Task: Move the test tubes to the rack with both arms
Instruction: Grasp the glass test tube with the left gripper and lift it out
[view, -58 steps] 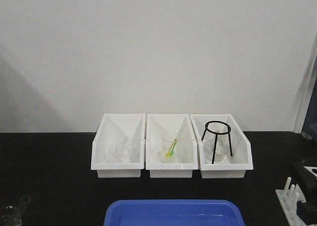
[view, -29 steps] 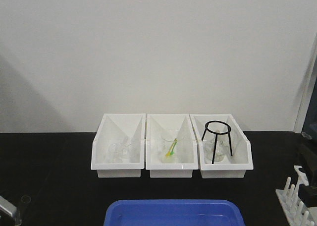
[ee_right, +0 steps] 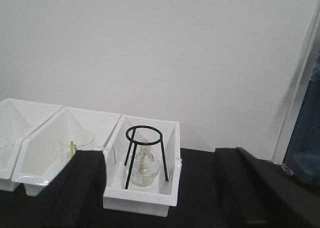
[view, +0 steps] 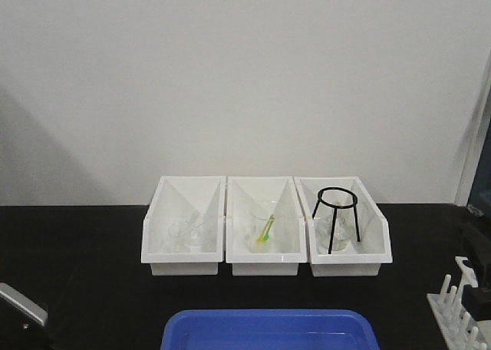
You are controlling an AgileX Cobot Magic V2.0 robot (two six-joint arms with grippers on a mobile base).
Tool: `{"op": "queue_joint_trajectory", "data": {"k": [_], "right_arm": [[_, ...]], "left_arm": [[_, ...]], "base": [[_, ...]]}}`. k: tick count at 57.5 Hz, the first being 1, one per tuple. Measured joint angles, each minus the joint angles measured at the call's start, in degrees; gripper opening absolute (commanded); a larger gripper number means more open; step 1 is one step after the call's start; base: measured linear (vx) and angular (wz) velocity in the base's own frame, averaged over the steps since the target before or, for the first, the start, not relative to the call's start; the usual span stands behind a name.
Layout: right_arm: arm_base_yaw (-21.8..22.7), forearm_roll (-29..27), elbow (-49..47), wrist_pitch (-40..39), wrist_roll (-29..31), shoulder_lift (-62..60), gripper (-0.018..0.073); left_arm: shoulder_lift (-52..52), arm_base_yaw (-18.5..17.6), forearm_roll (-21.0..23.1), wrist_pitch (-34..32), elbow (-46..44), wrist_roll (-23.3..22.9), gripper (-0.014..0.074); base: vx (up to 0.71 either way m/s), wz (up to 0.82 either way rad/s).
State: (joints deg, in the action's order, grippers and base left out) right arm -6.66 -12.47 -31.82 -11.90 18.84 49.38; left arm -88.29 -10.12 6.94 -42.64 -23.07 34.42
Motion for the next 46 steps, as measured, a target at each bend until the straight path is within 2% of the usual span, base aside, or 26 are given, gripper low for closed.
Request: {"op": "queue_joint_trajectory", "data": {"k": [6, 19, 26, 46], "right_arm": [[0.00, 0.00, 0.00, 0.00, 0.00, 0.00, 0.0498], [0.00, 0.00, 0.00, 0.00, 0.00, 0.00, 0.0498], [0.00, 0.00, 0.00, 0.00, 0.00, 0.00, 0.0498], [0.00, 0.00, 0.00, 0.06, 0.00, 0.00, 0.0498]], "left_arm": [[-0.33, 0.00, 0.00, -0.49, 0.00, 0.06, 0.0374], [-0.57, 0.00, 0.00, -0.99, -0.02, 0.18, 0.0093], [-0.57, 0.00, 0.00, -0.99, -0.02, 0.18, -0.0015], [0.76, 0.00, 0.00, -1.50, -0.02, 0.18, -0.0022]], "base": [[0.00, 0.00], [0.00, 0.00], [0.00, 0.00], [0.00, 0.00]]}}
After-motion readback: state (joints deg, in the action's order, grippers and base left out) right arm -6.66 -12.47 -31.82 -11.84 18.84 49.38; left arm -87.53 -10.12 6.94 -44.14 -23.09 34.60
